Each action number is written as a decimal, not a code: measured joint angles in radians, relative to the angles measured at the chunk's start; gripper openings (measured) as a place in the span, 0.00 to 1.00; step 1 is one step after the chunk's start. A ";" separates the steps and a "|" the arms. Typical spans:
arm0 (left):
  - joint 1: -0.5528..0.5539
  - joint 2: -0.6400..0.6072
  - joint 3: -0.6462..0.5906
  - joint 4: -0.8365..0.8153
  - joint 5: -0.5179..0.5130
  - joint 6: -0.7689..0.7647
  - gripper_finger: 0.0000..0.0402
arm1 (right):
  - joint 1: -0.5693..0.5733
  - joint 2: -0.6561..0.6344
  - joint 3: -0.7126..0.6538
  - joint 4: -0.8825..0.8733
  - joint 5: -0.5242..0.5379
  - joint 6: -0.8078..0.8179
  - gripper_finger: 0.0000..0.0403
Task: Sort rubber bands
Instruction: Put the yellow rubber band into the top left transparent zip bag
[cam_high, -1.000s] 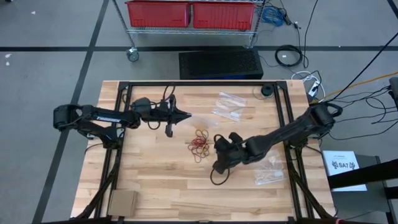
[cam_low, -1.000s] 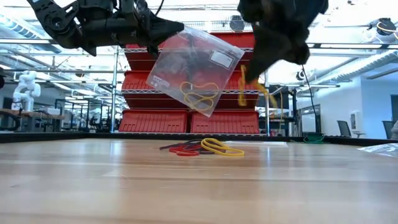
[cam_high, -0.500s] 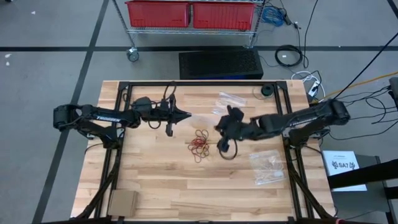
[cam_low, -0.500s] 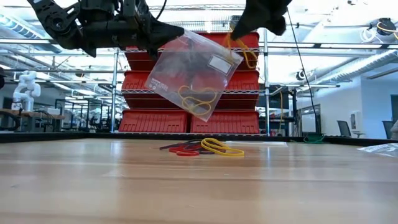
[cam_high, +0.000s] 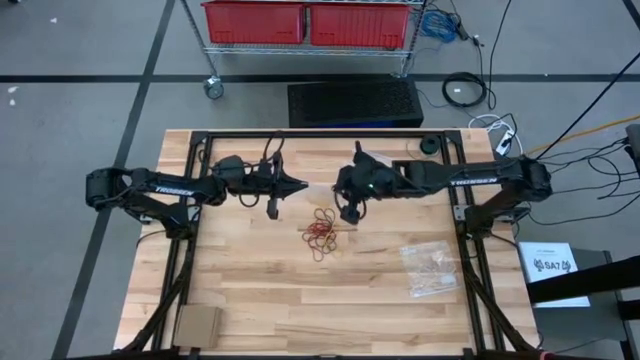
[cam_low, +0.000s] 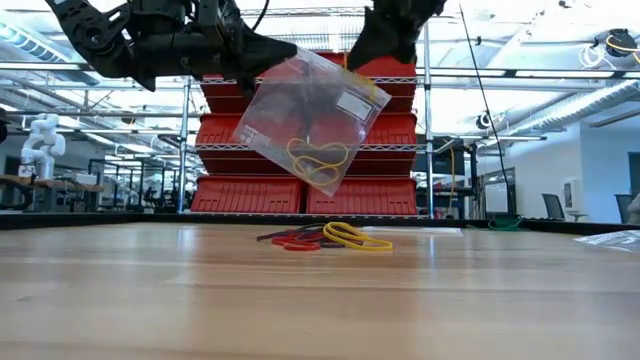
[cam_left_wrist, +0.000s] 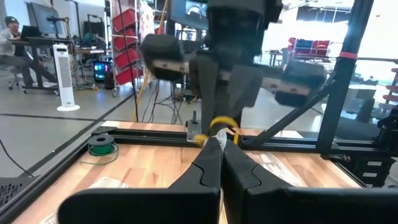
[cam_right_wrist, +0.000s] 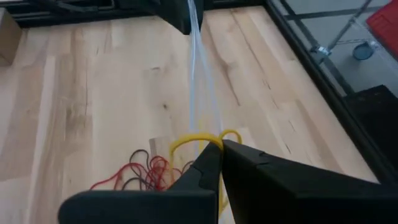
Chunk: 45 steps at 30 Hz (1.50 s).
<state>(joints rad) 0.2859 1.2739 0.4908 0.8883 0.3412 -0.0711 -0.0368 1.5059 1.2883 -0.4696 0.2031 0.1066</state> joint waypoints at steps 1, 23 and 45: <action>0.000 0.000 0.001 0.000 0.000 0.000 0.00 | -0.006 0.011 0.007 -0.002 -0.008 -0.009 0.00; 0.000 0.001 0.002 -0.024 -0.043 0.005 0.00 | -0.067 0.095 0.046 0.068 -0.150 -0.021 0.00; -0.017 0.001 0.002 -0.064 -0.020 -0.002 0.00 | -0.162 0.180 0.044 0.152 -0.430 0.065 0.25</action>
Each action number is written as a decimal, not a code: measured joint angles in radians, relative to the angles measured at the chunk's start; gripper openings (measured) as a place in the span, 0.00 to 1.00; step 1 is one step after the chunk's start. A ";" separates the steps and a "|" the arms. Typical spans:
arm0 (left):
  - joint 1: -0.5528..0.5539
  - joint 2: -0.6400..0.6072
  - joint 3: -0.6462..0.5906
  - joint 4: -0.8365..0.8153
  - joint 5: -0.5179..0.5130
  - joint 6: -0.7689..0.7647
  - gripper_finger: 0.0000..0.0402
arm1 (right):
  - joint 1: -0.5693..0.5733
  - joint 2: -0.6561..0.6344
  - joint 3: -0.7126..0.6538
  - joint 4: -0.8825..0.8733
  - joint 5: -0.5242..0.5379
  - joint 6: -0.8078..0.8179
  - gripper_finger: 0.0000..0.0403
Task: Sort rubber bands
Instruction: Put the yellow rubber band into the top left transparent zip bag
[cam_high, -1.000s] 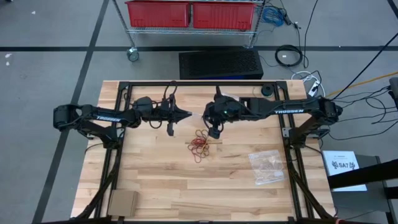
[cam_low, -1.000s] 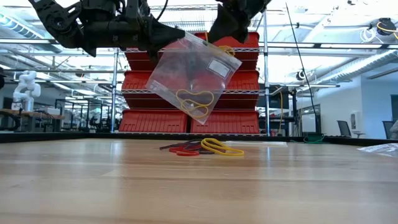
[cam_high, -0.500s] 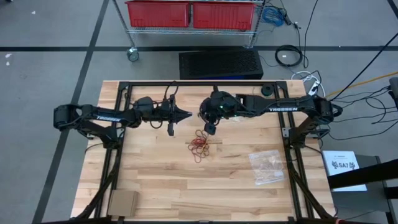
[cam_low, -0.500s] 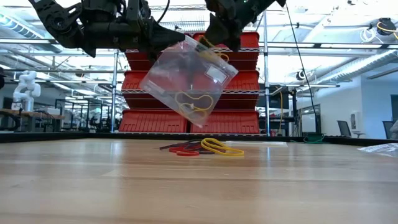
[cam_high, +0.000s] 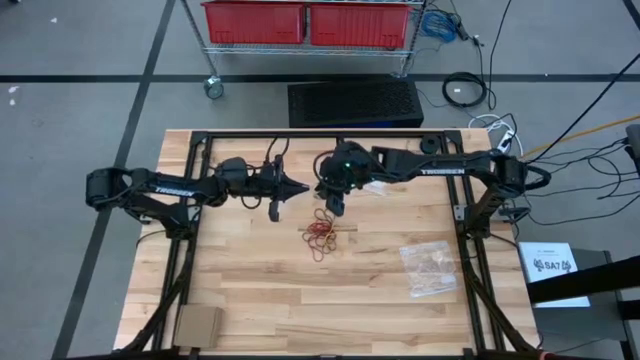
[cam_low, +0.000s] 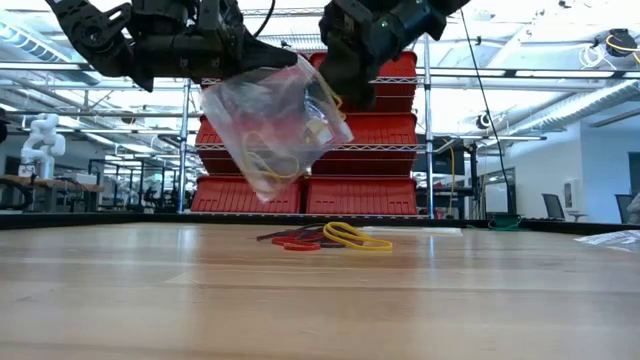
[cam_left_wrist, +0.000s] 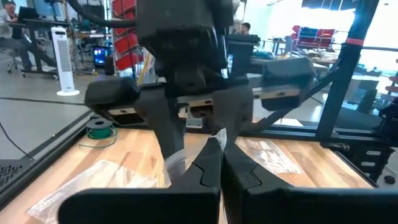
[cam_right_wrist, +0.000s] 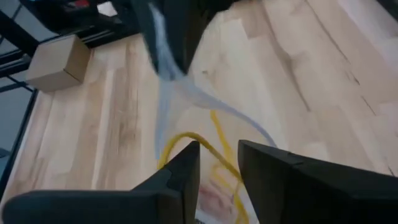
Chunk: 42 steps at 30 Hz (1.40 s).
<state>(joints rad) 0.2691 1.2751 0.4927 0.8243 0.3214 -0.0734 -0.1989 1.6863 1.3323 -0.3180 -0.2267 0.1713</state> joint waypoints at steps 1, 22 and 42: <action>-0.001 0.000 0.000 -0.002 0.000 0.000 0.00 | 0.000 -0.002 0.000 0.002 0.000 0.000 0.25; -0.002 0.000 0.000 -0.015 0.016 0.000 0.00 | -0.019 -0.051 0.050 -0.124 0.068 -0.035 0.25; -0.003 0.000 0.000 -0.026 -0.013 0.000 0.00 | -0.064 -0.258 0.050 -0.403 0.161 -0.221 0.28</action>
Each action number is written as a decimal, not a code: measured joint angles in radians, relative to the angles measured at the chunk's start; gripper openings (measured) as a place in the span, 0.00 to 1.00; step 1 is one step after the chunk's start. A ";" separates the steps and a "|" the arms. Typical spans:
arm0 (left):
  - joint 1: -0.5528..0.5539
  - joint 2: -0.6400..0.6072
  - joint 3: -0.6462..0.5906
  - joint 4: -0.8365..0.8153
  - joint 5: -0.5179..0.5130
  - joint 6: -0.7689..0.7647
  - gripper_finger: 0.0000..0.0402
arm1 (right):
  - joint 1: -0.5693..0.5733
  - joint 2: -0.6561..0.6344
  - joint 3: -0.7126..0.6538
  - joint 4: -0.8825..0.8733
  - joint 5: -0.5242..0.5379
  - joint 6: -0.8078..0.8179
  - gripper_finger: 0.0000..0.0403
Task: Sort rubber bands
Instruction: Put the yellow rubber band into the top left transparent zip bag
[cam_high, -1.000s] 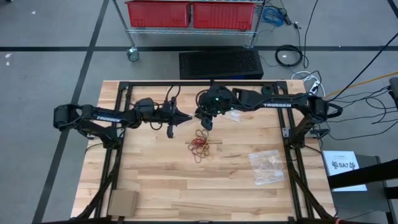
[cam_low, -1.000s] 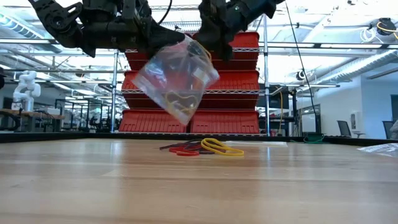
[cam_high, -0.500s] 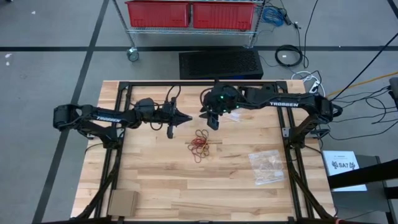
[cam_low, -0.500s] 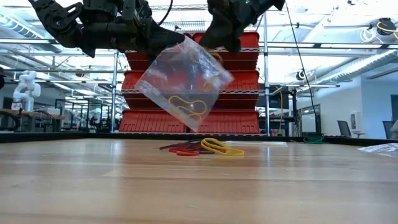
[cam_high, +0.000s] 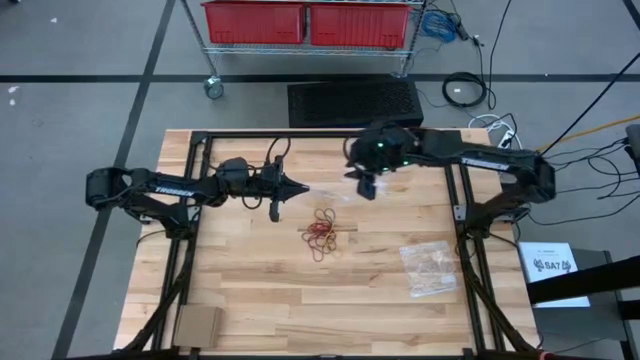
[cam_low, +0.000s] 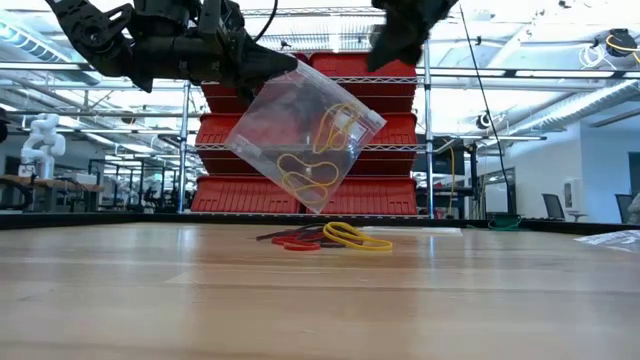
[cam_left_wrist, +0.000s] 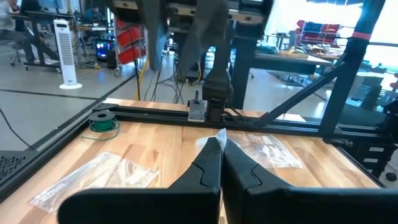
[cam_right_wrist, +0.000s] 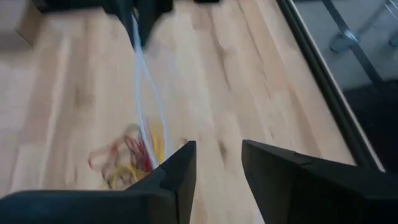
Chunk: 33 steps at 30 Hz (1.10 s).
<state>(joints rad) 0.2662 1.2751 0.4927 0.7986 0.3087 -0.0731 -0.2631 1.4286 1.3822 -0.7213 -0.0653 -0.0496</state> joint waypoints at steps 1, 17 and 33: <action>0.002 0.000 0.000 0.000 0.000 0.000 0.00 | 0.000 -0.019 -0.012 -0.016 0.007 0.000 0.27; 0.036 0.000 0.000 0.003 -0.008 0.001 0.00 | 0.037 -0.262 -0.917 1.068 -0.041 0.275 0.12; 0.036 0.000 0.000 0.008 -0.011 -0.019 0.00 | 0.055 -0.056 -0.849 1.227 -0.017 0.206 0.09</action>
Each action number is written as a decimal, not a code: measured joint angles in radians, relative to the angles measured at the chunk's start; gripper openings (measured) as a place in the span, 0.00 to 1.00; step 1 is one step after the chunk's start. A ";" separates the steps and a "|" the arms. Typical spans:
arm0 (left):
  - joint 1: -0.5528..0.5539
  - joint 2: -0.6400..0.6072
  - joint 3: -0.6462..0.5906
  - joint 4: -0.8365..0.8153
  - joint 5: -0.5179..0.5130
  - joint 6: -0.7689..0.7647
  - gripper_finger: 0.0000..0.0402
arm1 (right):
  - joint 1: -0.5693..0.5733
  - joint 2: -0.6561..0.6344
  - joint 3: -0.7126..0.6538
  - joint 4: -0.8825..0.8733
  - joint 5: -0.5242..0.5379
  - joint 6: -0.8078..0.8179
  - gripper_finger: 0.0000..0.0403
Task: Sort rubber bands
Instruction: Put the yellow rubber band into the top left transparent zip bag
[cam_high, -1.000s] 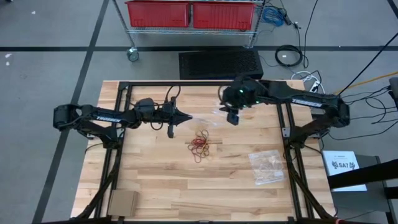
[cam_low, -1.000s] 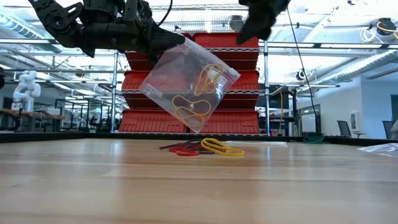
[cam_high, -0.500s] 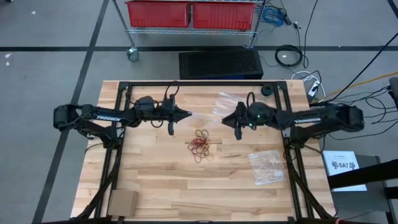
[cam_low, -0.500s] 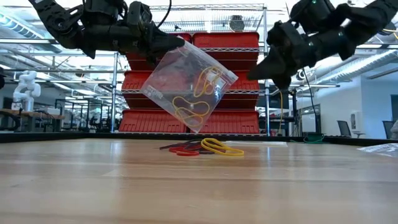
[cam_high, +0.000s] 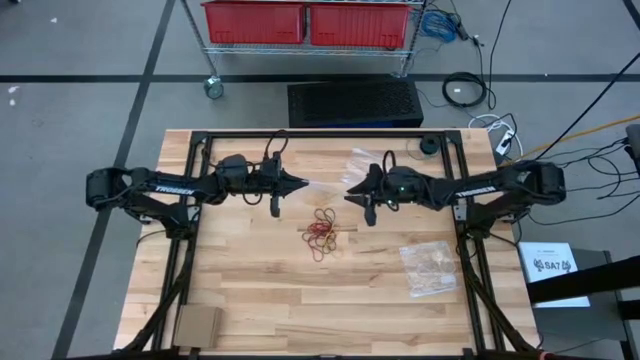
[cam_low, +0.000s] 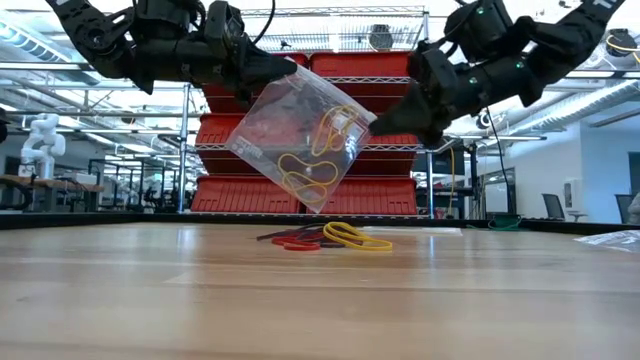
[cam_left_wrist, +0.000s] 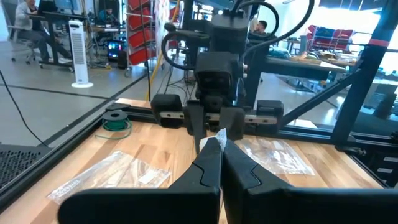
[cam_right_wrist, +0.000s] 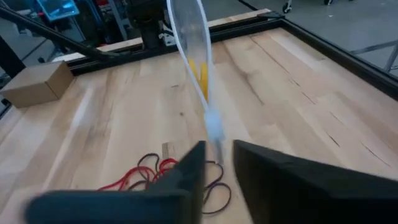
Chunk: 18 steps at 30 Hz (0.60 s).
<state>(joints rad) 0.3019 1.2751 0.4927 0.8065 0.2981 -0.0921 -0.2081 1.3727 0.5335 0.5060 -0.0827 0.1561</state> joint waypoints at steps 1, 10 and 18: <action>0.000 0.000 0.000 0.000 0.000 0.000 0.00 | 0.000 0.003 0.004 -0.003 0.000 -0.008 0.05; 0.000 0.000 0.000 0.000 0.000 0.000 0.00 | 0.001 -0.026 0.122 -0.163 -0.001 -0.067 0.00; -0.001 0.000 0.000 0.006 0.000 0.000 0.00 | 0.001 -0.023 0.226 -0.330 -0.005 -0.128 0.00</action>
<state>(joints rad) 0.3005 1.2751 0.4927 0.8127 0.2981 -0.0925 -0.2073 1.3499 0.7597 0.1764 -0.0879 0.0282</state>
